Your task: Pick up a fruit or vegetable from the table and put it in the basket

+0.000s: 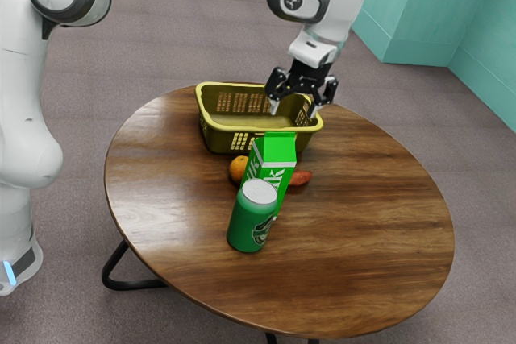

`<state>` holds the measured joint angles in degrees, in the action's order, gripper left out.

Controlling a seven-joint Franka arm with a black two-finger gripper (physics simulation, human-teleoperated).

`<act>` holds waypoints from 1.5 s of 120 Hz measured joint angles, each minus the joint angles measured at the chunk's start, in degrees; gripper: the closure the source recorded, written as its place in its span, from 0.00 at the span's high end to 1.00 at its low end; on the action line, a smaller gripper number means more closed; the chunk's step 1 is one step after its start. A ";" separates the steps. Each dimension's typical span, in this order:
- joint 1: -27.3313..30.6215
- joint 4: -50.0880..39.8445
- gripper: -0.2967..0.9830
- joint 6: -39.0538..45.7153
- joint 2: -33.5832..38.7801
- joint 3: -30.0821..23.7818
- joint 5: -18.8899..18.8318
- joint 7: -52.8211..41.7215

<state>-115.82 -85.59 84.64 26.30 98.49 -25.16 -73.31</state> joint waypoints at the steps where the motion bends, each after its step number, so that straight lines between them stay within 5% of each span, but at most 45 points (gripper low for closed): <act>1: 0.16 -0.16 0.77 0.04 -0.01 -0.01 0.00 0.00; 180: 6.65 -15.94 0.77 4.39 0.17 -0.04 2.31 5.85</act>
<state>-109.17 -101.52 89.03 26.48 98.45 -22.85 -67.46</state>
